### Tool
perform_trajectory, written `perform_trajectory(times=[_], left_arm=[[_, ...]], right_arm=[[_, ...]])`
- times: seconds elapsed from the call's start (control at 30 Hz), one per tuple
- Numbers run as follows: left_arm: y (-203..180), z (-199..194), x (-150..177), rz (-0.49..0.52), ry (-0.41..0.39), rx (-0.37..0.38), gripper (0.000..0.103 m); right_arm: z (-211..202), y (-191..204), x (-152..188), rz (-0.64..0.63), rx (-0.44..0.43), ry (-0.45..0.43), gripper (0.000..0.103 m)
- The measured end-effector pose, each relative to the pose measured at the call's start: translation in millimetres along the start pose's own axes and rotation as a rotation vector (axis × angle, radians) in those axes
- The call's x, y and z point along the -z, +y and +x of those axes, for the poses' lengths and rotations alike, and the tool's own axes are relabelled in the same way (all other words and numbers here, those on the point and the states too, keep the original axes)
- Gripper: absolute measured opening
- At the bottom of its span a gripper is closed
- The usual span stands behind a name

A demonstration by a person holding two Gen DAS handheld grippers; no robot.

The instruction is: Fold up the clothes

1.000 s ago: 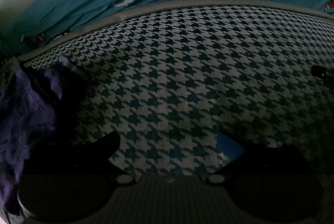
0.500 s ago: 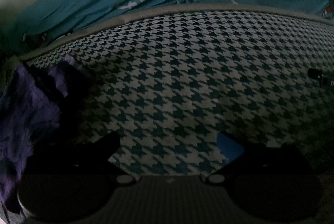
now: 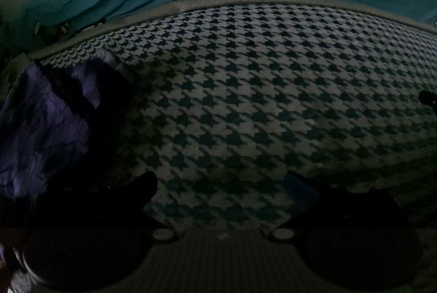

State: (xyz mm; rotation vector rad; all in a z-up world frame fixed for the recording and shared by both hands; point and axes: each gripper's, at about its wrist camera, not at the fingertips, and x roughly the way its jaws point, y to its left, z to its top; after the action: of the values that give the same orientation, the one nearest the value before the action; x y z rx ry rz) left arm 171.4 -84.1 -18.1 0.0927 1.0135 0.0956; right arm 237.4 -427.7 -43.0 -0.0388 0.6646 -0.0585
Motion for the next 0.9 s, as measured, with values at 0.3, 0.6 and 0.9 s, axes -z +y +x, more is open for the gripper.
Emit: perform_trajectory(times=[0.3,0.6,0.9], left_arm=[[1,-2,-2,-0.026,0.034,0.024,0.103],[-5,-14,25,0.036,-0.020,0.033,0.103],[9,-32,55,0.017,-0.052,0.066,0.103]], right_arm=[[0,1,0,-0.003,-0.001,0.000,0.103],[0,1,1,-0.008,-0.005,-0.001,0.103],[1,1,1,-0.009,-0.006,-0.002,0.103]])
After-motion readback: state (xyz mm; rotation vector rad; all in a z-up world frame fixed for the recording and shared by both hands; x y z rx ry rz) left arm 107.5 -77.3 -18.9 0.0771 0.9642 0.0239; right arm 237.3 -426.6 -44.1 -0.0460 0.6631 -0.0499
